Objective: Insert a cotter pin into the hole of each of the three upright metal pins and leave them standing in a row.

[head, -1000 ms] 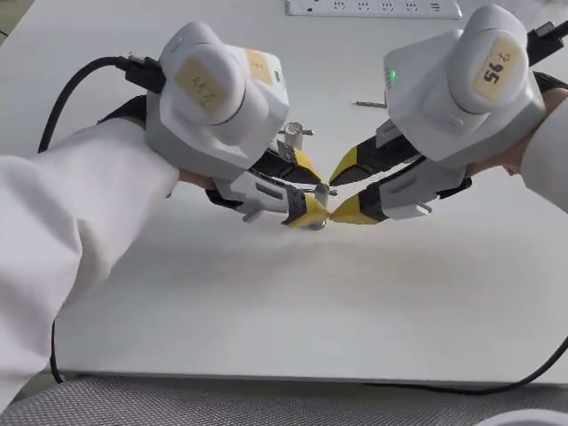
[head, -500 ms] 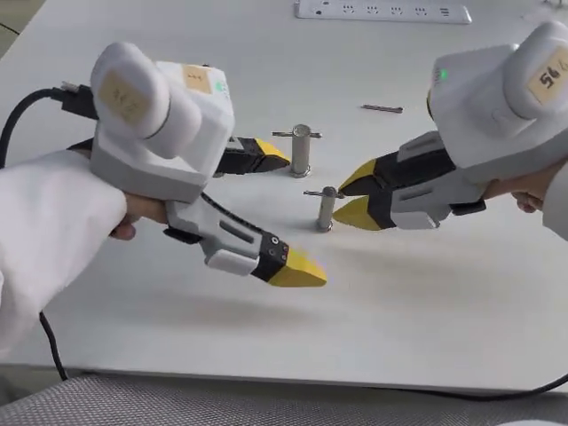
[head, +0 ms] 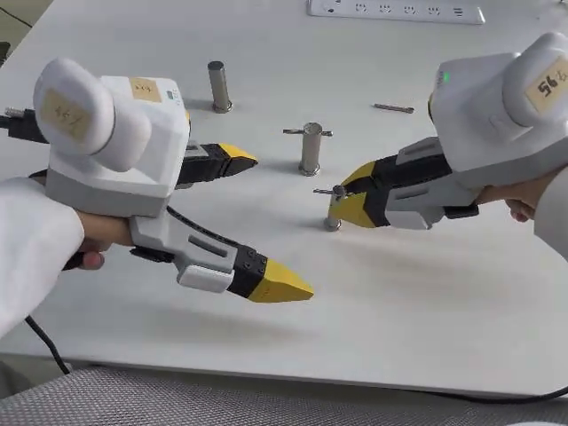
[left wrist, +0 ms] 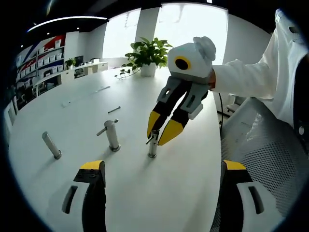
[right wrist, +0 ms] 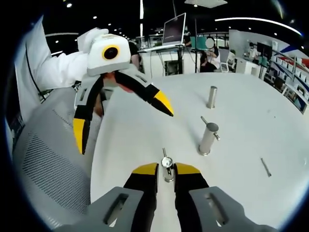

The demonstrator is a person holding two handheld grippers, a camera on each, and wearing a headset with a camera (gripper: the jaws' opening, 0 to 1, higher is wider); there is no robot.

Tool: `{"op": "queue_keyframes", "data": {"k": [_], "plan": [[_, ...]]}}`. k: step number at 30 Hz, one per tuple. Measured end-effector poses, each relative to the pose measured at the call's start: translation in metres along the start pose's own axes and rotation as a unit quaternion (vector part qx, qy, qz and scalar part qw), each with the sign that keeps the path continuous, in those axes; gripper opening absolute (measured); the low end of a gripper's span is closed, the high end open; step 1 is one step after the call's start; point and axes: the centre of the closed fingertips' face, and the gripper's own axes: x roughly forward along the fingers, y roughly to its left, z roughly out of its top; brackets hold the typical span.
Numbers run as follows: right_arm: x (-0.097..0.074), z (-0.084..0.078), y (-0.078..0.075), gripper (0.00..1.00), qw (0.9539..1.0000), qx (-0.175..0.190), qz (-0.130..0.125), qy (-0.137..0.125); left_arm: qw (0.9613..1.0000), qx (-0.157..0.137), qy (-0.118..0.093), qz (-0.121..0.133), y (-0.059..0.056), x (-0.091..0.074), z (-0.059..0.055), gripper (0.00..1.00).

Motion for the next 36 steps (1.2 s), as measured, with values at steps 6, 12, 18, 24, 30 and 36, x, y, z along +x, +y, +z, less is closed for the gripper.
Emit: {"op": "queue_keyframes", "data": {"k": [6, 12, 18, 24, 30, 36], "plan": [[0.001, 0.001, -0.002, 0.05, 0.9999, -0.011, 0.0, 0.002, 0.9999, -0.011, 0.0, -0.004, -0.006, -0.002, -0.001, 0.99], [-0.001, 0.002, -0.005, 0.04, 0.9997, -0.023, 0.003, 0.008, 0.9999, -0.013, -0.002, 0.002, -0.005, -0.005, 0.001, 0.99], [-0.009, 0.005, -0.025, 0.04, 0.9989, -0.045, -0.002, 0.007, 0.9998, -0.018, -0.006, 0.006, -0.005, -0.01, 0.004, 0.99], [-0.014, 0.003, -0.059, 0.04, 0.9984, -0.052, -0.021, 0.005, 0.9996, -0.023, -0.009, 0.015, -0.001, -0.014, 0.003, 0.99], [-0.016, -0.006, -0.079, 0.04, 0.9989, -0.037, -0.028, 0.011, 0.9993, -0.027, -0.009, 0.023, 0.003, -0.017, 0.002, 0.99], [-0.017, -0.006, -0.088, 0.04, 0.9989, -0.039, -0.026, 0.009, 0.9991, -0.032, -0.008, 0.026, 0.005, -0.019, 0.0, 0.99]]}}
